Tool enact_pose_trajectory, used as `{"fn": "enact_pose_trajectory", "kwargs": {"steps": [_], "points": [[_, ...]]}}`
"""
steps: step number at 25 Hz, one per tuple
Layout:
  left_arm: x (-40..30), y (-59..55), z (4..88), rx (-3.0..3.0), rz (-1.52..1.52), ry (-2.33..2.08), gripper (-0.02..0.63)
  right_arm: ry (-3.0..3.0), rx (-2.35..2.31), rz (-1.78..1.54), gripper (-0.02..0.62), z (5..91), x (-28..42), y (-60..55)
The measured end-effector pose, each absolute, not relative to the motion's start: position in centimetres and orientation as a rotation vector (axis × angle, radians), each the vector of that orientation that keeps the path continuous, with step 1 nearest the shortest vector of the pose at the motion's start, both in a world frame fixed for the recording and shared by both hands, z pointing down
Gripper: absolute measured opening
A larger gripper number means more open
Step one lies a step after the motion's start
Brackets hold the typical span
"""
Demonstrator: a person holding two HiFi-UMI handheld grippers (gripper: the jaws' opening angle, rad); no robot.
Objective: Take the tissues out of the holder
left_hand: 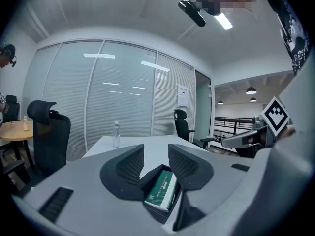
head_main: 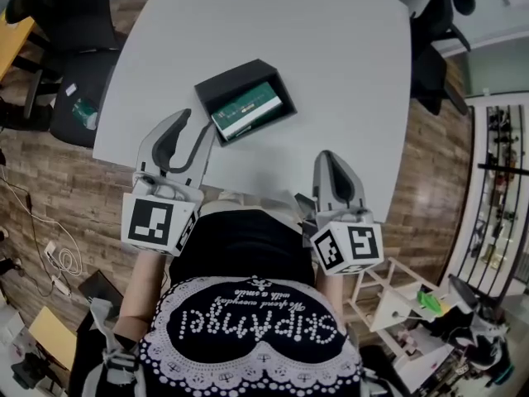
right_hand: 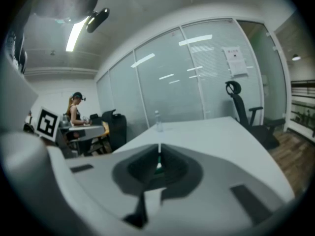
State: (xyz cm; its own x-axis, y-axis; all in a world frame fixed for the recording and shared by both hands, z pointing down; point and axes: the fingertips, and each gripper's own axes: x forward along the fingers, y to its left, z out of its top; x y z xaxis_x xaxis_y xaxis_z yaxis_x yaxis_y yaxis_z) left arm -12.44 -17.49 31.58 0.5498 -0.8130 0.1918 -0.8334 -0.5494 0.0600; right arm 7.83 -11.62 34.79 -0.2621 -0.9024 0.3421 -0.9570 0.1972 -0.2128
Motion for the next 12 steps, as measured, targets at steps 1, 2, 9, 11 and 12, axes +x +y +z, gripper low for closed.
{"fn": "enact_pose_trajectory", "kwargs": {"steps": [1,2,9,11,12], "points": [[-12.2,-17.5,31.7,2.641,0.220,-1.393,0.171,-2.317,1.818,0.586,0.035,34.9,7.9,-11.6],[-11.9,-17.6,31.8,2.645,0.226,-1.377,0.178,-2.317,1.820,0.590,0.035,35.0,8.0,-11.6],[-10.2,-18.2,32.4,2.673,0.290,-1.287,0.256,-2.311,1.836,0.610,0.035,35.4,8.5,-11.4],[-9.5,-18.4,32.6,2.675,0.326,-1.258,0.265,-2.305,1.847,0.616,0.035,35.5,8.9,-11.6],[-9.1,-18.4,32.8,2.673,0.348,-1.242,0.265,-2.303,1.852,0.619,0.035,35.6,9.1,-11.6]]}}
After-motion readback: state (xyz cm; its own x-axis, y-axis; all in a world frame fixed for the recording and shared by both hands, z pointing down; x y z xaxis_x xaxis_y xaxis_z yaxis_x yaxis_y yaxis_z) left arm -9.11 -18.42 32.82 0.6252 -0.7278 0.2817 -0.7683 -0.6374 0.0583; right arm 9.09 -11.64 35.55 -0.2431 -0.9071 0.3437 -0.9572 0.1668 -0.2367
